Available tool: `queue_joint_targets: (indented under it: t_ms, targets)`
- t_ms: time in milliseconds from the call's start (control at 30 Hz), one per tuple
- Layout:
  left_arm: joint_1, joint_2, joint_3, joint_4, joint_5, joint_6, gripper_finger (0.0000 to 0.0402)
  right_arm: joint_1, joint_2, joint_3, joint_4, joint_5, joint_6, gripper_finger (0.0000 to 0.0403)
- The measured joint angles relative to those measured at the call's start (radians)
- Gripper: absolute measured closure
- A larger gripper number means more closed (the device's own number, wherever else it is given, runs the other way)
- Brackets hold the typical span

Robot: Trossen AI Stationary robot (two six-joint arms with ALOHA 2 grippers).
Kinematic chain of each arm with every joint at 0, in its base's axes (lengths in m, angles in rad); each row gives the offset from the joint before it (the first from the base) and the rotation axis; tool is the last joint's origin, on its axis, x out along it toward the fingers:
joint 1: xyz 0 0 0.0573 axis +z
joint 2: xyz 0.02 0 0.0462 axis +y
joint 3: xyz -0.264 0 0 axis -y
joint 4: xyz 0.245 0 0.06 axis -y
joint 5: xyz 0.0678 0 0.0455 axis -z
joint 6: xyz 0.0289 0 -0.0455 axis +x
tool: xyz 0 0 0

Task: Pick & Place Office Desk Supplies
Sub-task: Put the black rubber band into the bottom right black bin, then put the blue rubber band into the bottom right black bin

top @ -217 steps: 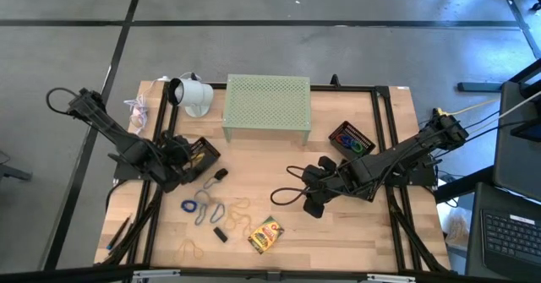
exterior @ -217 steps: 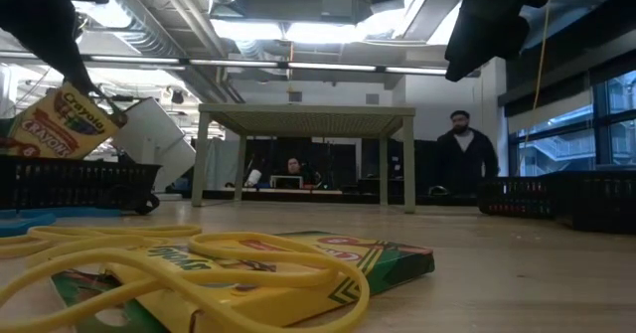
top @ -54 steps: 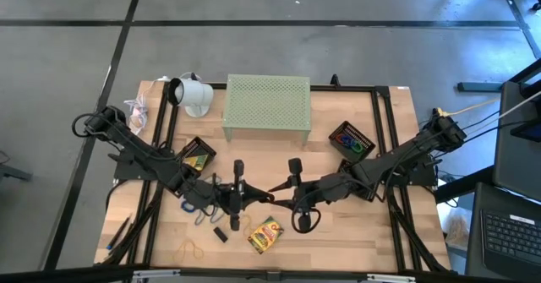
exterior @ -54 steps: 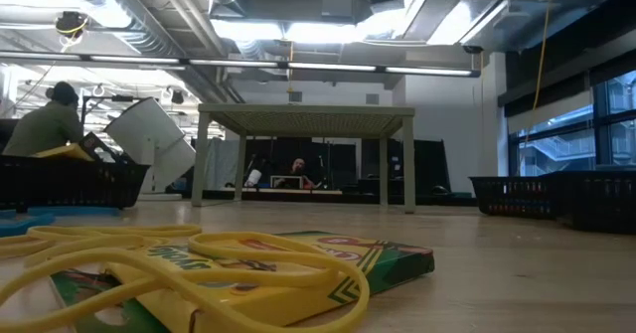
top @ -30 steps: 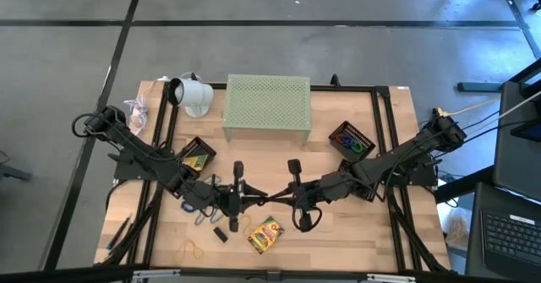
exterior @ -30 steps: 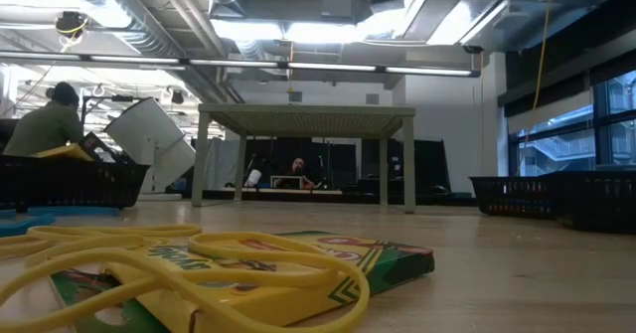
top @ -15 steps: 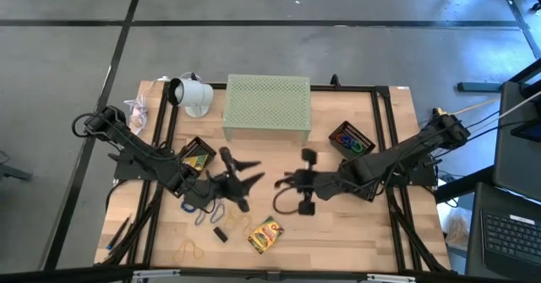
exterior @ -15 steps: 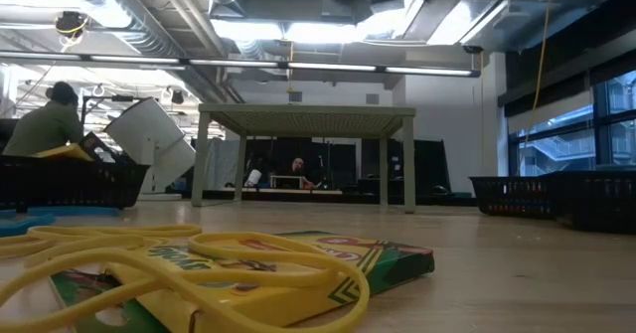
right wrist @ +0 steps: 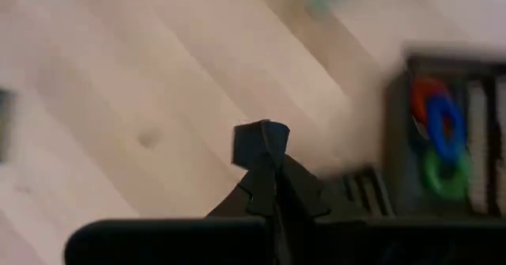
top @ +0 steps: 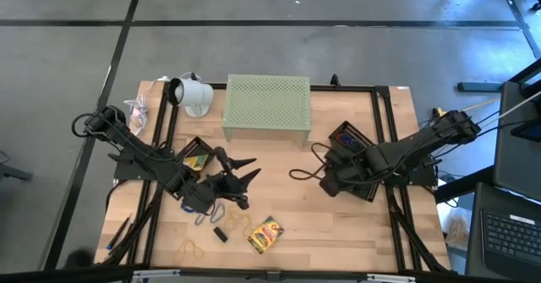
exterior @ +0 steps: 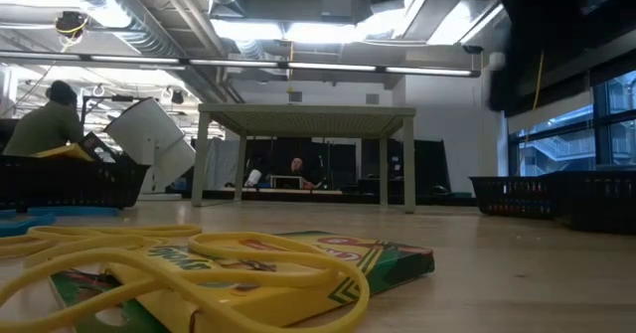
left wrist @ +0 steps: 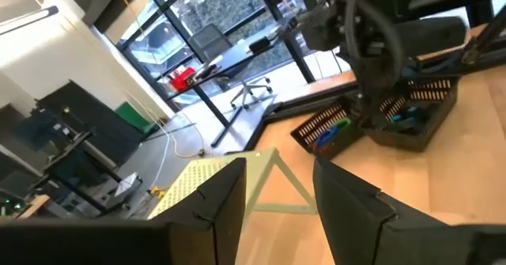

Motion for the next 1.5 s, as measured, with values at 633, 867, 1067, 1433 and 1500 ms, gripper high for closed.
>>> queue_joint_targets:
  t_ms: [633,867,1067,1433,1500]
  targets:
    - [-0.067,0.0,0.0,-0.126,0.002,-0.193,0.0254,0.0,0.002,-0.177,-0.057,-0.19,0.289,0.0329]
    - [-0.088,0.0,0.0,-0.41,0.177,-0.498,0.0251,0.0,0.002,-0.177,-0.057,-0.174,0.276,0.025]
    - [-0.069,0.0,0.0,-0.635,0.494,-0.754,0.0251,0.0,0.002,-0.177,-0.057,-0.174,0.273,0.0214]
    - [-0.063,0.0,-0.002,-1.013,0.951,-0.971,0.0251,0.0,0.002,-0.177,-0.056,-0.207,0.271,0.0208]
    - [-0.071,0.0,-0.018,-1.02,0.994,-0.985,0.0251,0.0,0.002,-0.177,-0.055,-0.206,0.27,0.0208]
